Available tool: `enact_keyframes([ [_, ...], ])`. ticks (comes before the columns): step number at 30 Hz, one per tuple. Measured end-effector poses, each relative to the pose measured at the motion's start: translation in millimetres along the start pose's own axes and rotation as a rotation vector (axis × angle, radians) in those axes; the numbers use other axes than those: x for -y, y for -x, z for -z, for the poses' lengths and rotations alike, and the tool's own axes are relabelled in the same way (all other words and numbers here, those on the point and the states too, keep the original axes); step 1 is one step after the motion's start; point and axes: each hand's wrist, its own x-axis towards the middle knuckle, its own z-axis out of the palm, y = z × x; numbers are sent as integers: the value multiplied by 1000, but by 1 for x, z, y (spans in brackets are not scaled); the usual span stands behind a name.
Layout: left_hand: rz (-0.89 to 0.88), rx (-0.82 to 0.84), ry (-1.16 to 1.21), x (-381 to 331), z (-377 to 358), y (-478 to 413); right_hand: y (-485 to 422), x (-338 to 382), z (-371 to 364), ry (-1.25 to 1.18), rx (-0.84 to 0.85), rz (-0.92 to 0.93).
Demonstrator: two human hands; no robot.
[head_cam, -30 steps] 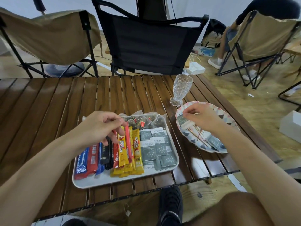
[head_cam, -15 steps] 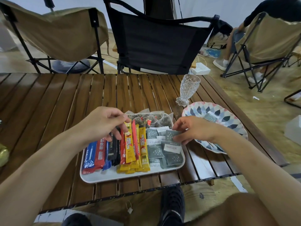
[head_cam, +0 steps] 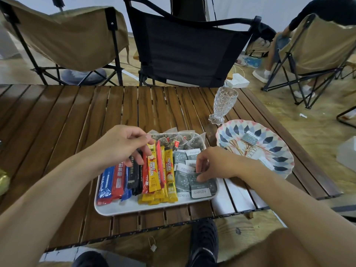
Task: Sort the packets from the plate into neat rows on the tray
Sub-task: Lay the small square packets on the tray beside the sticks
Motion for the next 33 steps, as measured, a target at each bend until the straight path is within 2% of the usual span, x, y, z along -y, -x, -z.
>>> enact_keyframes([
  [7,3,6,-3,-1,-3,-2,2,7,6,27,10,-16],
  [10,-2,5,-6,-5,-8,-5,14,-14,28,-59,-116,-55],
  [12,0,7,3,-8,-12,-7,24,-42,46,-75,-213,-145],
  [15,-14,11,-33,-12,-20,-10,36,-98,59,-50,-271,-382],
  [19,-33,28,-72,-15,-32,-16,46,-145,53,6,-189,-632],
  [28,-95,70,-207,-21,-54,-26,44,-162,47,-75,-199,-737],
  [33,-121,49,-282,-21,-56,-29,45,-167,48,121,-170,-711],
])
